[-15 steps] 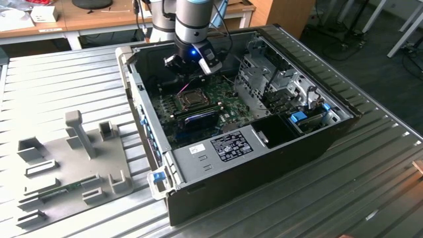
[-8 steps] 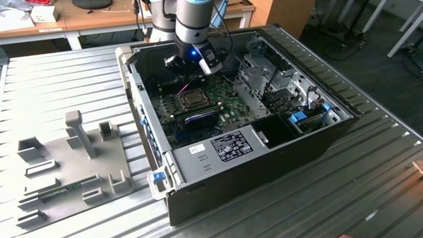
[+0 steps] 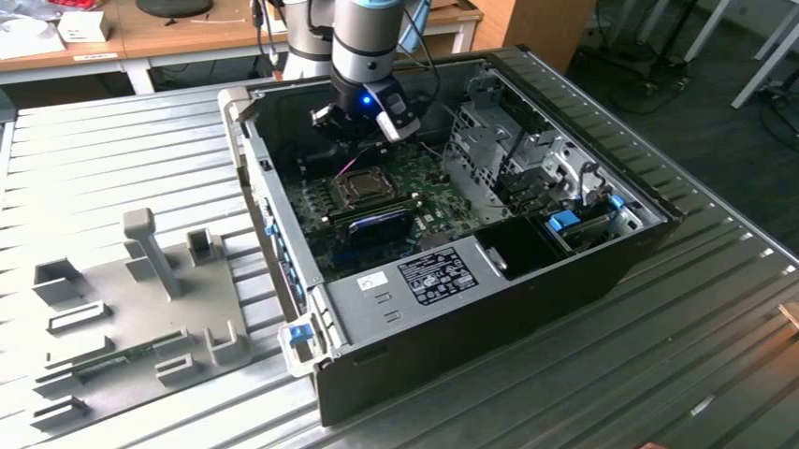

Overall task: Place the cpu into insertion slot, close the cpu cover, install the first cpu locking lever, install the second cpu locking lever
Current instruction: 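Install the first cpu locking lever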

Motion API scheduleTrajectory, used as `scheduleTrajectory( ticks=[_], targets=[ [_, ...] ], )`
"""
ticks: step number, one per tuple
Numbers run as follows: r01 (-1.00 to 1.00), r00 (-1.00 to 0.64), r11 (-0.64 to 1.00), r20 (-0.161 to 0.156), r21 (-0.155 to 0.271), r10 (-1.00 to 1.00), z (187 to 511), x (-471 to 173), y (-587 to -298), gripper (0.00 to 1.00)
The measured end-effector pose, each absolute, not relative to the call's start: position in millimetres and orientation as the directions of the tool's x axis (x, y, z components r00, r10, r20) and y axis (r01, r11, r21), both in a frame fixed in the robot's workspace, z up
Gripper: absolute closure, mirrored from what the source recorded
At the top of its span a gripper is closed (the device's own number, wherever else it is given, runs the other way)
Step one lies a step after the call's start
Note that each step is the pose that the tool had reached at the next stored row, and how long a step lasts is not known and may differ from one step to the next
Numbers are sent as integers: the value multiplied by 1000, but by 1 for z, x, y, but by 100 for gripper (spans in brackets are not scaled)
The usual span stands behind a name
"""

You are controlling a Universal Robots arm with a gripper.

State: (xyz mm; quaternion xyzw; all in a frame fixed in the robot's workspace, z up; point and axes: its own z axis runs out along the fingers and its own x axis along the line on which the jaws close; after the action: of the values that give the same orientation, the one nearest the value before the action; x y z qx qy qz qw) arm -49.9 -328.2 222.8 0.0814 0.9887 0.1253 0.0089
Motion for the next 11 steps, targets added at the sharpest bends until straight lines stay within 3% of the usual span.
scheduleTrajectory(
  ticks=[11],
  targets=[
    [158, -987, 955, 3, 249, 163, 219, -49, -328, 90]
  ],
)
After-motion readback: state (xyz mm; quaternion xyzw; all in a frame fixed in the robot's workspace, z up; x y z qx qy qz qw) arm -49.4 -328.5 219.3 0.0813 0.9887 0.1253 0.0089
